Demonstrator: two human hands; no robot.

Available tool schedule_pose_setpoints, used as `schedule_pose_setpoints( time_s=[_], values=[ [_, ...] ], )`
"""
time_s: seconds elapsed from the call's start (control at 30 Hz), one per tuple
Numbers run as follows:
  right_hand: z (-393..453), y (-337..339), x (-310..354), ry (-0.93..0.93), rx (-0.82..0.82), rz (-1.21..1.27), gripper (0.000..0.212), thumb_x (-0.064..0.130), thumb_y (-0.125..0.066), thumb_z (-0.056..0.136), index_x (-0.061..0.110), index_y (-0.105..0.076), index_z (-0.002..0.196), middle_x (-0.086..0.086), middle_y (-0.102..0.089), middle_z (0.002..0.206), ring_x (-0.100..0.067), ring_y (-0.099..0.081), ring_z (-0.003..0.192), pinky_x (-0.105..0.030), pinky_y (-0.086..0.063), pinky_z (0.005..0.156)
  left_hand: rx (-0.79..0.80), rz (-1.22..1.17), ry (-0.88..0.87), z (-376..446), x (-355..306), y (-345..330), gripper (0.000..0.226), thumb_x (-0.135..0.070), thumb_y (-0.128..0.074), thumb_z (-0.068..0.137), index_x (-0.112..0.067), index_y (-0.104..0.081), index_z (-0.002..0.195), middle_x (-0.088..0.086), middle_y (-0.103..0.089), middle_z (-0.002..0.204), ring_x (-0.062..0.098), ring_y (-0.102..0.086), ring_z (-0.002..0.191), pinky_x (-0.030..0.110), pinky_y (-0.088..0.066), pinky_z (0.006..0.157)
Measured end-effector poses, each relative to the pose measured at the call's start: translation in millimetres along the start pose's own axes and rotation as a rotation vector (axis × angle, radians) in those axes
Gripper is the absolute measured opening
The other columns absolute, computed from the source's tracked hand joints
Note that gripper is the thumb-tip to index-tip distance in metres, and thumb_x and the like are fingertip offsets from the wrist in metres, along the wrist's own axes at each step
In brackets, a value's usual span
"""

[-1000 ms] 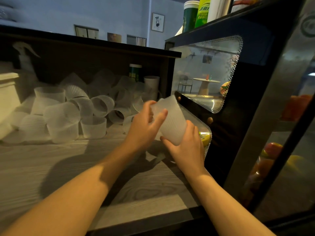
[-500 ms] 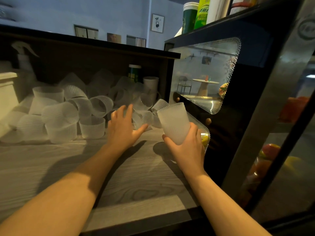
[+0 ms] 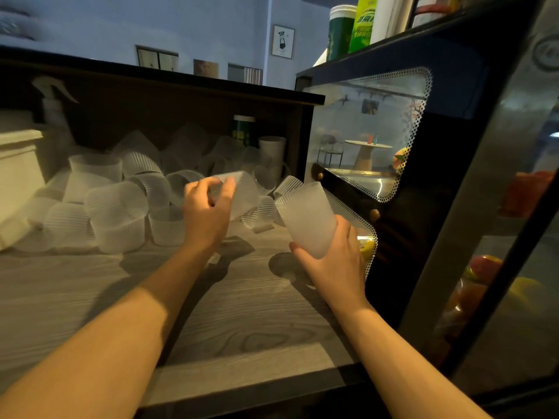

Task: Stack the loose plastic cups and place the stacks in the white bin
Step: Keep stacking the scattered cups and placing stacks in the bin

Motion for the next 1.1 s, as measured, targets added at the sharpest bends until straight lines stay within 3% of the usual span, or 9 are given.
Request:
schedule_pose_setpoints(
  time_s=[0.17, 0.23, 0.37, 0.47, 0.57, 0.73, 0.87, 0.97, 1.1],
  values=[
    [-1, -1, 5, 0.054, 0.023, -0.053, 0.081, 0.056, -0.075, 0.071, 0.019, -0.036, 0.132, -0.001, -0.045, 0.122, -0.018, -0.047, 0.108, -0.031, -0.042, 0.08, 0.049, -0.18, -0.02, 0, -19, 3, 0.062, -0.058, -0.046, 0.085, -0.031, -0.042, 0.14, -0.004, -0.058, 0.115, 0.018, -0.061, 0.104, 0.039, -0.056, 0.085],
    [-1, -1, 8, 0.083, 0.028, -0.08, 0.081, 0.057, -0.075, 0.071, 0.019, -0.037, 0.132, -0.001, -0.046, 0.12, -0.018, -0.047, 0.107, -0.028, -0.036, 0.077, 0.077, -0.198, -0.099, -1, -31, 2, 0.054, -0.056, -0.046, 0.086, -0.031, -0.047, 0.134, -0.004, -0.061, 0.111, 0.018, -0.062, 0.102, 0.034, -0.055, 0.076],
    [-2, -2, 13, 0.138, 0.021, -0.115, 0.082, 0.059, -0.075, 0.069, 0.018, -0.041, 0.132, -0.001, -0.048, 0.118, -0.018, -0.047, 0.105, -0.027, -0.032, 0.075, 0.219, -0.198, -0.186, -7, -47, -7, 0.04, -0.049, -0.044, 0.089, -0.031, -0.057, 0.123, -0.015, -0.06, 0.103, -0.001, -0.06, 0.091, 0.024, -0.053, 0.07],
    [-2, -4, 14, 0.181, 0.023, -0.134, 0.082, 0.057, -0.078, 0.067, 0.019, -0.042, 0.13, 0.0, -0.049, 0.115, -0.017, -0.047, 0.103, -0.029, -0.036, 0.075, 0.391, -0.137, -0.248, -10, -51, -17, 0.051, -0.046, -0.046, 0.089, -0.019, -0.059, 0.13, -0.014, -0.057, 0.11, -0.008, -0.055, 0.091, 0.021, -0.048, 0.074],
    [-3, -8, 15, 0.213, 0.045, -0.14, 0.082, 0.054, -0.079, 0.067, 0.02, -0.041, 0.131, 0.001, -0.048, 0.116, -0.015, -0.047, 0.104, -0.031, -0.045, 0.079, 0.544, -0.025, -0.296, -19, -49, -30, 0.054, -0.055, -0.046, 0.088, -0.026, -0.058, 0.132, -0.008, -0.055, 0.118, -0.005, -0.053, 0.097, 0.016, -0.045, 0.074],
    [-2, 0, 8, 0.16, 0.011, -0.068, 0.079, 0.056, -0.077, 0.068, 0.02, -0.042, 0.13, 0.001, -0.048, 0.115, -0.015, -0.048, 0.103, -0.028, -0.039, 0.076, 0.693, 0.002, -0.231, -47, -50, -55, 0.065, -0.061, -0.02, 0.091, -0.035, -0.033, 0.149, -0.013, -0.039, 0.138, -0.008, -0.042, 0.112, 0.012, -0.029, 0.086],
    [1, 1, -1, 0.035, -0.009, -0.006, 0.079, 0.058, -0.076, 0.069, 0.021, -0.039, 0.128, 0.001, -0.046, 0.117, -0.018, -0.048, 0.105, -0.037, -0.048, 0.08, 0.496, -0.094, -0.126, -37, -40, -49, 0.065, -0.066, -0.023, 0.095, -0.027, -0.047, 0.142, -0.005, -0.049, 0.141, 0.007, -0.046, 0.125, 0.028, -0.039, 0.101],
    [2, 3, -7, -0.043, -0.027, 0.027, 0.085, 0.061, -0.073, 0.071, 0.021, -0.035, 0.135, 0.0, -0.046, 0.124, -0.02, -0.049, 0.109, -0.036, -0.047, 0.081, 0.308, 0.068, -0.121, -26, -22, -36, 0.048, -0.048, -0.045, 0.098, -0.022, -0.049, 0.139, -0.001, -0.052, 0.135, 0.008, -0.049, 0.117, 0.026, -0.043, 0.093],
    [2, 5, -9, -0.094, -0.037, 0.048, 0.092, 0.064, -0.07, 0.073, 0.023, -0.027, 0.143, -0.002, -0.043, 0.132, -0.021, -0.048, 0.116, -0.037, -0.047, 0.085, 0.283, 0.273, -0.156, -10, 1, -33, 0.051, -0.042, -0.057, 0.095, -0.022, -0.046, 0.141, 0.0, -0.049, 0.137, 0.015, -0.046, 0.125, 0.037, -0.046, 0.101]
  ],
)
Point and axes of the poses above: each hand's wrist, its own z-axis towards the middle knuckle, its own y-axis out of the back of the hand, x = y × z, the point moved 5 cm from there along z, towards the middle knuckle
